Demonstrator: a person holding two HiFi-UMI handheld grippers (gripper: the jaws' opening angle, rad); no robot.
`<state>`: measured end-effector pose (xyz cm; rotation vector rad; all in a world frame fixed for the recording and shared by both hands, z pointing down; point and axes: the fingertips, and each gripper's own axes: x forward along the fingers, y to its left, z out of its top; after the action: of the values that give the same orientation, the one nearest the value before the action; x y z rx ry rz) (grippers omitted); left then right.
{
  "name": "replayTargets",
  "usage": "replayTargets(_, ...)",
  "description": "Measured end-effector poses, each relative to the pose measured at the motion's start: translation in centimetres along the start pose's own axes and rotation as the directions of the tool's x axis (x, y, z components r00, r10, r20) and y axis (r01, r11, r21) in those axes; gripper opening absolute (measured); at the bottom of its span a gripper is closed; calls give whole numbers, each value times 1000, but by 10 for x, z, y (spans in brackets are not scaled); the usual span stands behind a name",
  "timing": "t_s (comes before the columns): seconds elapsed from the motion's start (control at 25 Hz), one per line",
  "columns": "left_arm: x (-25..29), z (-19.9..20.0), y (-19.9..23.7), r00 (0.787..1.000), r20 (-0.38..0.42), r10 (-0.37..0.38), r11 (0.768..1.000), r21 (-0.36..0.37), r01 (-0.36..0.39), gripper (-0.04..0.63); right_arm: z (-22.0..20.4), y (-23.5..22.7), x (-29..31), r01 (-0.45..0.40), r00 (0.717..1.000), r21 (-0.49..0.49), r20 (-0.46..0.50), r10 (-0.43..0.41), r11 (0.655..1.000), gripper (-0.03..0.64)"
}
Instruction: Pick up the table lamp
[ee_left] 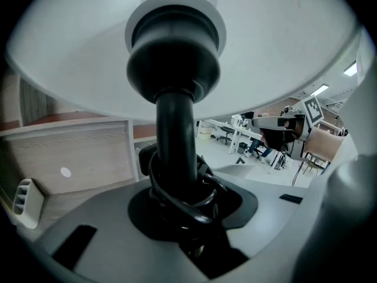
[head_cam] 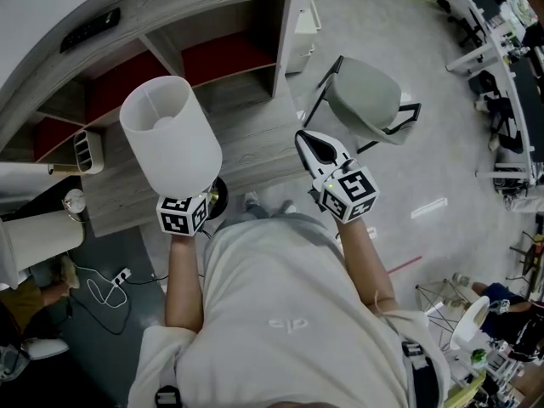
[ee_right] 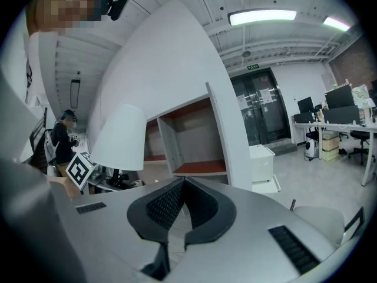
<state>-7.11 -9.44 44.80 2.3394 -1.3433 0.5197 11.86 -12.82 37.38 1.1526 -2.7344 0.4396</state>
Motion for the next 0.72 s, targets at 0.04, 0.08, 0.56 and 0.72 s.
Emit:
replayTargets(0.04, 0, 0, -1, 1000, 1, 2, 1000, -3, -2, 133, -1, 0, 0, -3, 1000, -1, -1, 3, 1000, 25)
replayTargets(0.08, 0, 0, -1, 1000, 1, 5, 1000, -5, -5, 133, -1, 0, -1, -7, 1000, -3, -3, 7, 1000, 25)
replayTargets(0.56, 4, -2, -1, 1000, 4, 26, 999, -25, -26, 133, 0, -7, -2, -25, 1000, -24, -12, 25, 999, 25)
replayTargets(0.72, 8, -4, -4, 1000, 1, 24, 999, -30, -24, 133, -3, -9, -2, -31, 999, -21, -20, 30, 999, 25)
